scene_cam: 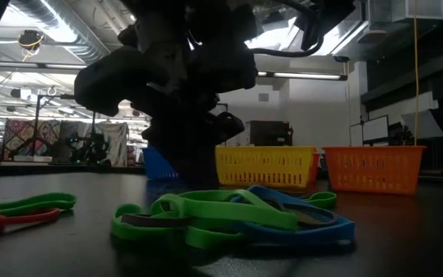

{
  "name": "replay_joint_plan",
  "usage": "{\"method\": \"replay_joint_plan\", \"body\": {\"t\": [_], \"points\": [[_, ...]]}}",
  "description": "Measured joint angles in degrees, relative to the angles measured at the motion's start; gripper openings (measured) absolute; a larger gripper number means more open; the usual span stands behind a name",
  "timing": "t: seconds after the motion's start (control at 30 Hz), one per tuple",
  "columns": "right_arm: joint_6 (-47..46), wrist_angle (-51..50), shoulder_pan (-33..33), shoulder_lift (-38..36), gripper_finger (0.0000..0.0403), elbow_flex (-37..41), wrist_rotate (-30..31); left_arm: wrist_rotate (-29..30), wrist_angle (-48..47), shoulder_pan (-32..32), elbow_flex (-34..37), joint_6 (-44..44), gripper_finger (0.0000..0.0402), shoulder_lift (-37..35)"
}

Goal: Sort rubber bands into baskets
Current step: Put the violet rubber band into the pink basket

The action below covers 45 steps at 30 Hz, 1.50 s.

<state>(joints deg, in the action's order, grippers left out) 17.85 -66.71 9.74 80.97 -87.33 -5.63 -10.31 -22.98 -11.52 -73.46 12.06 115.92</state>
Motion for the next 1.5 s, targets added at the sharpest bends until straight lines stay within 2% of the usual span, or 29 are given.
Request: {"method": "replay_joint_plan", "body": {"t": [0.83,0.97,1.3,1.5], "points": [[0.0,0.0,0.0,0.0,0.0143,0.0,0.0,0.6,-0.6,6.8,-1.0,1.3,0.0002,-14.3],[-0.2,0.3,0.0,0.0,0.0143,0.3,0.0,0.5,-3.1,6.9,-1.1,1.3,0.0005,-16.1],[-1.8,4.8,0.0,0.1,0.0143,7.9,0.0,0.6,-15.2,6.9,-1.0,1.6,0.0006,-17.0],[-1.8,13.1,0.0,0.1,0.0143,15.6,-1.8,2.0,-14.4,6.0,1.9,1.4,0.0003,-16.4]]}}
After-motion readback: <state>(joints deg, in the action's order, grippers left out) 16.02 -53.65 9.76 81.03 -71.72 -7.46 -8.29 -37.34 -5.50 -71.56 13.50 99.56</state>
